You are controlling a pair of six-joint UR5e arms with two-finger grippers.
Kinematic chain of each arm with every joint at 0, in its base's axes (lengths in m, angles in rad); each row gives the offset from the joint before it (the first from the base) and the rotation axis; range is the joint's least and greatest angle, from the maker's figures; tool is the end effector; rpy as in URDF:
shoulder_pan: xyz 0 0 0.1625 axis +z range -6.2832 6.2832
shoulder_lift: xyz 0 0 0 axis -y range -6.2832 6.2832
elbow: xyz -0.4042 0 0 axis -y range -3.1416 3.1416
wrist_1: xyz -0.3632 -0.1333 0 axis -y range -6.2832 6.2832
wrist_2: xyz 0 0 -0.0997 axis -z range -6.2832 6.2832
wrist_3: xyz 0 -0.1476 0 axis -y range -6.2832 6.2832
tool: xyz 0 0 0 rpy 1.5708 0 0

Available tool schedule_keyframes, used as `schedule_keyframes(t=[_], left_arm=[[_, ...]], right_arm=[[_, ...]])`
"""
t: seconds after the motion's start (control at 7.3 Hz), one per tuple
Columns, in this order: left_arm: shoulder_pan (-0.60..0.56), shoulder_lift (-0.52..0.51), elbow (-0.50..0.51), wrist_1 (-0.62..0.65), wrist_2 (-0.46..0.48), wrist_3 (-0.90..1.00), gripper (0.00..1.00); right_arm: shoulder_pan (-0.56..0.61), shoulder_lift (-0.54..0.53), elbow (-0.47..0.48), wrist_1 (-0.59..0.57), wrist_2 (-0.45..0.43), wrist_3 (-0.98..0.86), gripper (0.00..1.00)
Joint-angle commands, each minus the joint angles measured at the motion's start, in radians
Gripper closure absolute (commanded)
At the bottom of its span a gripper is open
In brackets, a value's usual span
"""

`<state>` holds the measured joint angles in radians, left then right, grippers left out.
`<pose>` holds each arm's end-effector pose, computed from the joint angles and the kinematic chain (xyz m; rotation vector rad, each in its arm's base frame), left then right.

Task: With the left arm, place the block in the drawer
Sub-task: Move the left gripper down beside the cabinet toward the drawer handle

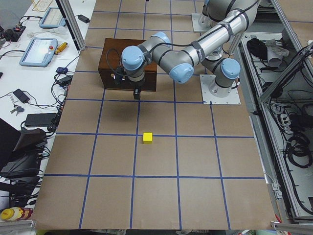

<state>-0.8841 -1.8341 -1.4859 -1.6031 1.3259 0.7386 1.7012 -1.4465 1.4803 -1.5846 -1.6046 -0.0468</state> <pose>0.2054 -0.5172 0.3274 -0.0365 -2.8197 0.0013 0.1935 -0.4888 0.4018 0.2754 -3.0946 -0.0288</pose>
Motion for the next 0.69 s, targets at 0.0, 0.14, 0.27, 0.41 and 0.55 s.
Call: schedule_keyframes(t=[0.0,0.14,0.27,0.41,0.55], left_arm=[[-0.006,-0.091,0.004,0.000,-0.066,-0.004,0.00],[-0.010,-0.121,0.004,0.002,-0.103,-0.004,0.00],[-0.019,-0.138,0.006,0.002,-0.116,-0.011,0.00],[-0.050,-0.154,0.025,0.011,-0.117,-0.024,0.00],[-0.087,-0.180,0.047,0.023,-0.128,-0.022,0.00]], right_arm=[[0.000,0.000,0.000,0.000,0.000,-0.001,0.00],[0.000,0.000,0.000,0.000,0.000,-0.001,0.00],[0.000,0.000,0.000,0.000,0.000,0.001,0.00],[0.000,0.000,0.000,0.000,0.000,-0.001,0.00],[0.000,0.000,0.000,0.000,0.000,0.001,0.00]])
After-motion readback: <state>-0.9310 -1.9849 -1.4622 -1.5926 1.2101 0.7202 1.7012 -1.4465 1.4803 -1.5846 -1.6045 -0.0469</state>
